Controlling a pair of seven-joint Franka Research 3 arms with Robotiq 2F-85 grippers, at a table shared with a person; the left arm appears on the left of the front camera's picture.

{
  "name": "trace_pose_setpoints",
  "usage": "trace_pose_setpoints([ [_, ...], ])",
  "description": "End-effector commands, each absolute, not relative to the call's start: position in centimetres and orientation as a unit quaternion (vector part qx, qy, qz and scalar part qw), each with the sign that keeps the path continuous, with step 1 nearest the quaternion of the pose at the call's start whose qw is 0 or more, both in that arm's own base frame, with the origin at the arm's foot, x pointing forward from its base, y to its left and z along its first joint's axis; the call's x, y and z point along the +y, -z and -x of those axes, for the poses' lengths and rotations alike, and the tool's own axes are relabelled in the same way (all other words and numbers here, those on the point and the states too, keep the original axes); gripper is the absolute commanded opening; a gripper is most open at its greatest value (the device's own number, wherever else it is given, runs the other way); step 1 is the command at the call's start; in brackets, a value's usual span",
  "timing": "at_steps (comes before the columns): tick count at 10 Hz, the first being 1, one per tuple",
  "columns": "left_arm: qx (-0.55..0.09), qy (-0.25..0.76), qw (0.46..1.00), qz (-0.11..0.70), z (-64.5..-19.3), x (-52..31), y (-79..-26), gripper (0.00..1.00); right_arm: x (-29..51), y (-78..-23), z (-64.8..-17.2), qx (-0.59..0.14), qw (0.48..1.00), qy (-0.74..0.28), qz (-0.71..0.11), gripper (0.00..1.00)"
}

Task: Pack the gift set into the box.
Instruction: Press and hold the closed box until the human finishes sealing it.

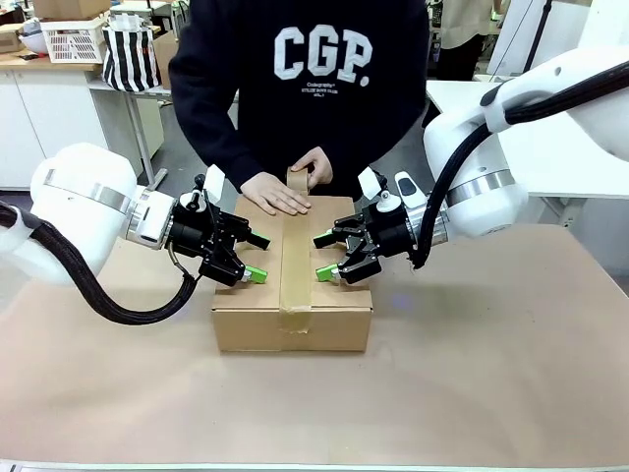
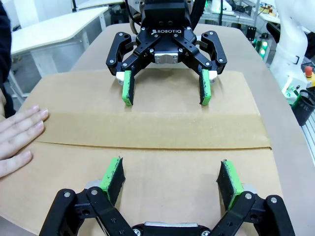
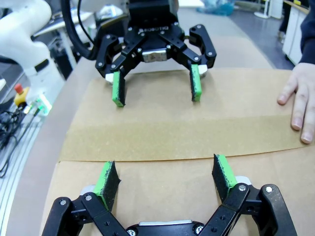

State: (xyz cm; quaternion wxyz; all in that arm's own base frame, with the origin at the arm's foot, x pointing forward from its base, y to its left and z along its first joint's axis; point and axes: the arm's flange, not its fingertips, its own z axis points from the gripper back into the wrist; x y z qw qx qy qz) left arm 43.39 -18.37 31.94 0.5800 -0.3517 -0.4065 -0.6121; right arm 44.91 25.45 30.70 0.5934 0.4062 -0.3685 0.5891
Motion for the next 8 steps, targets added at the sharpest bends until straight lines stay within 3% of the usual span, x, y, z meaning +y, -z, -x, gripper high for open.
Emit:
trace_pose_setpoints([
  [1,-0.407,0.614,0.579,0.349,-43.24,-18.25,-31.81,1.0,25.36,-30.28,-44.74,-0.369,0.595,-0.59,-0.402,1.0],
  [8,-0.407,0.614,0.579,0.349,-43.24,-18.25,-31.81,1.0,25.36,-30.28,-44.74,-0.369,0.595,-0.59,-0.402,1.0],
])
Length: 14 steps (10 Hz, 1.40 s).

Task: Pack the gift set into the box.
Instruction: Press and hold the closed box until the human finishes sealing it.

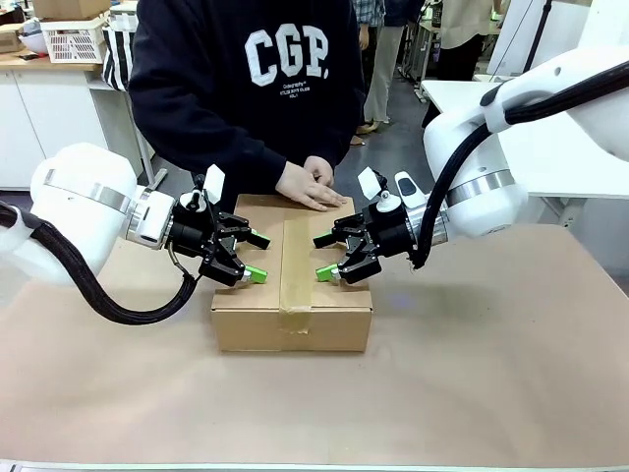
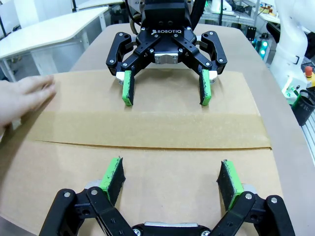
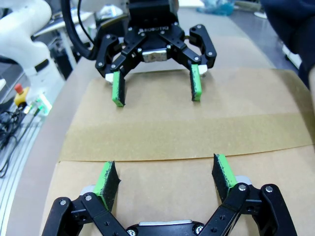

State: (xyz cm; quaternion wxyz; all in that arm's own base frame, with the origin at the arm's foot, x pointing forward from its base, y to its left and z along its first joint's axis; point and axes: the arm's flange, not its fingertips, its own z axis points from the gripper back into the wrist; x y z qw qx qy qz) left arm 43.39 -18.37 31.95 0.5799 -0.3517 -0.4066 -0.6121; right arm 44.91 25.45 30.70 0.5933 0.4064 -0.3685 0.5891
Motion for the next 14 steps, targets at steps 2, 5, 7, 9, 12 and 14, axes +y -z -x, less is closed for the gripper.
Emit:
trace_pose_setpoints([
  [2,-0.407,0.614,0.579,0.349,-43.24,-18.25,-31.81,1.0,25.36,-30.28,-44.74,-0.369,0.595,-0.59,-0.402,1.0],
  [5,-0.407,0.614,0.579,0.349,-43.24,-18.25,-31.81,1.0,25.36,-30.28,-44.74,-0.369,0.595,-0.59,-0.402,1.0],
  [7,-0.407,0.614,0.579,0.349,-43.24,-18.25,-31.81,1.0,25.36,-30.28,-44.74,-0.369,0.595,-0.59,-0.402,1.0],
  [9,-0.407,0.614,0.579,0.349,-43.24,-18.25,-31.81,1.0,25.36,-30.28,-44.74,-0.369,0.595,-0.59,-0.402,1.0],
  [12,-0.407,0.614,0.579,0.349,-43.24,-18.25,-31.81,1.0,25.36,-30.28,-44.74,-0.369,0.595,-0.59,-0.402,1.0],
  [14,-0.407,0.614,0.579,0.349,-43.24,-18.25,-31.81,1.0,25.36,-30.28,-44.74,-0.369,0.595,-0.59,-0.402,1.0],
])
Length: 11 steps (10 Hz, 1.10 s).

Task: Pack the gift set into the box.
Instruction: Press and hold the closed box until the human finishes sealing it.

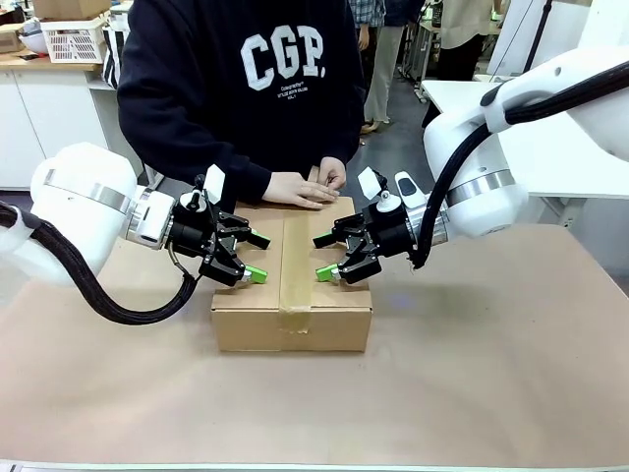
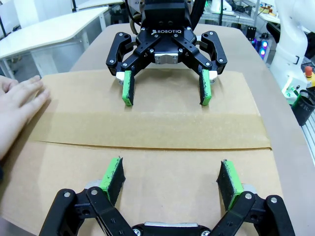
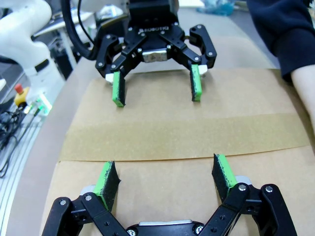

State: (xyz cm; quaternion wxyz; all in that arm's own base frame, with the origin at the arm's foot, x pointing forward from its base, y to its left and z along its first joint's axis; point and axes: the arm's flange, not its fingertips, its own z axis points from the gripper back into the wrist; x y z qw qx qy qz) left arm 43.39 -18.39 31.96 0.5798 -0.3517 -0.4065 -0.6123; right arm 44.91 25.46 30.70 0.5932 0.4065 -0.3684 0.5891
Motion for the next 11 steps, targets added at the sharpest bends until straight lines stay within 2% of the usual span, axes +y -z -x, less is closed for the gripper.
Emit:
trace_pose_setpoints([
  [1,-0.407,0.614,0.579,0.349,-43.24,-18.25,-31.81,1.0,25.36,-30.28,-44.74,-0.369,0.595,-0.59,-0.402,1.0],
  [11,-0.407,0.614,0.579,0.349,-43.24,-18.25,-31.81,1.0,25.36,-30.28,-44.74,-0.369,0.595,-0.59,-0.402,1.0],
])
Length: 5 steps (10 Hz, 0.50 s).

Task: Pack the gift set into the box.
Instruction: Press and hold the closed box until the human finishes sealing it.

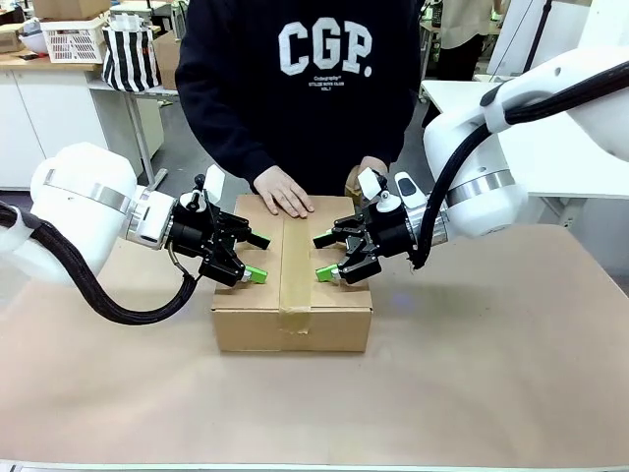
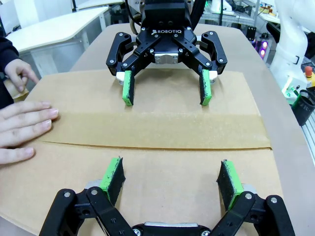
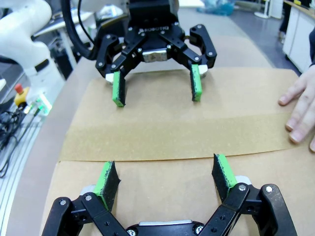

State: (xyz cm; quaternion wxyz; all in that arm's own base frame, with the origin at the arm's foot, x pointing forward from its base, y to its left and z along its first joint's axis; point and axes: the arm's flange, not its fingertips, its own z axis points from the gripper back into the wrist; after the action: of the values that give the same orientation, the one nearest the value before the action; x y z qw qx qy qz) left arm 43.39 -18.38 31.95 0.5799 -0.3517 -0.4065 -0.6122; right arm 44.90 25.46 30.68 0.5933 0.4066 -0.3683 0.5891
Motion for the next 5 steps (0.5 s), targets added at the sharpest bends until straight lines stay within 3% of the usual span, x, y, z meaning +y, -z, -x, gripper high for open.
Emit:
trace_pose_setpoints([
  [1,-0.407,0.614,0.579,0.349,-43.24,-18.25,-31.81,1.0,25.36,-30.28,-44.74,-0.369,0.595,-0.59,-0.402,1.0],
  [5,-0.407,0.614,0.579,0.349,-43.24,-18.25,-31.81,1.0,25.36,-30.28,-44.74,-0.369,0.595,-0.59,-0.402,1.0],
])
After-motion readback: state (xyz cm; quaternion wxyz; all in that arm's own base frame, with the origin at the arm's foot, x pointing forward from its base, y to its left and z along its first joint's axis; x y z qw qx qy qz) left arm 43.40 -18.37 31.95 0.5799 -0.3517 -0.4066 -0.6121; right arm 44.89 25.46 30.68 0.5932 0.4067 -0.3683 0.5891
